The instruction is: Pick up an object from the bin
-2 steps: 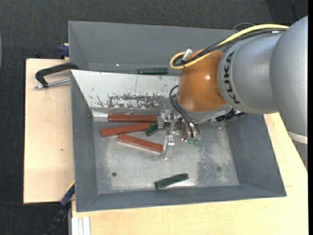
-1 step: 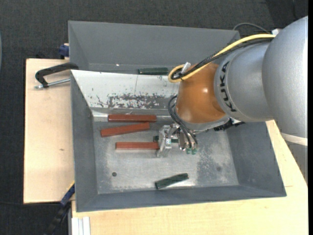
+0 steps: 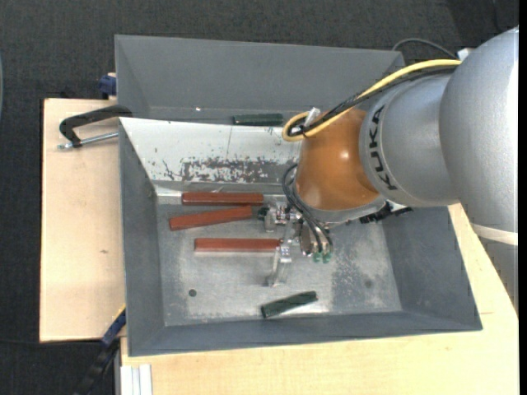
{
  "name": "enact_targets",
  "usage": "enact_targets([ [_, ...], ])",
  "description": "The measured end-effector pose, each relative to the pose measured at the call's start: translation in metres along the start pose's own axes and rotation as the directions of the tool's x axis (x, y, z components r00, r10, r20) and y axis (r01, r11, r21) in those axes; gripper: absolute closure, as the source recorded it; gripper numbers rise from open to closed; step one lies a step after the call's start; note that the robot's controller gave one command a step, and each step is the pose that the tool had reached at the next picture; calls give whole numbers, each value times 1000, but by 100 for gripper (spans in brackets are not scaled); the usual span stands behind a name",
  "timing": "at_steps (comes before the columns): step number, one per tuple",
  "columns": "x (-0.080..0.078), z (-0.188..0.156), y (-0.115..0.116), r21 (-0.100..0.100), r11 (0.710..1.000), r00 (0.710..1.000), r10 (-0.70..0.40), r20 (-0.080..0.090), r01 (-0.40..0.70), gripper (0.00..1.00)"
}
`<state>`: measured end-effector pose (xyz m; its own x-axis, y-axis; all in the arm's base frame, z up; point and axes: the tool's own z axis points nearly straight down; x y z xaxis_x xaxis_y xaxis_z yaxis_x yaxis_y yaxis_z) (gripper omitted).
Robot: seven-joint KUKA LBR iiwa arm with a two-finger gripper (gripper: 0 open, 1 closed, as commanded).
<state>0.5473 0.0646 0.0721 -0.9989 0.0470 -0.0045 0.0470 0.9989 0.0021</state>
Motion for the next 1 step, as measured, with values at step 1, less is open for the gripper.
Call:
enact_targets([
  [1,0,1,0,0,1000,1000,0,-1,0,100],
])
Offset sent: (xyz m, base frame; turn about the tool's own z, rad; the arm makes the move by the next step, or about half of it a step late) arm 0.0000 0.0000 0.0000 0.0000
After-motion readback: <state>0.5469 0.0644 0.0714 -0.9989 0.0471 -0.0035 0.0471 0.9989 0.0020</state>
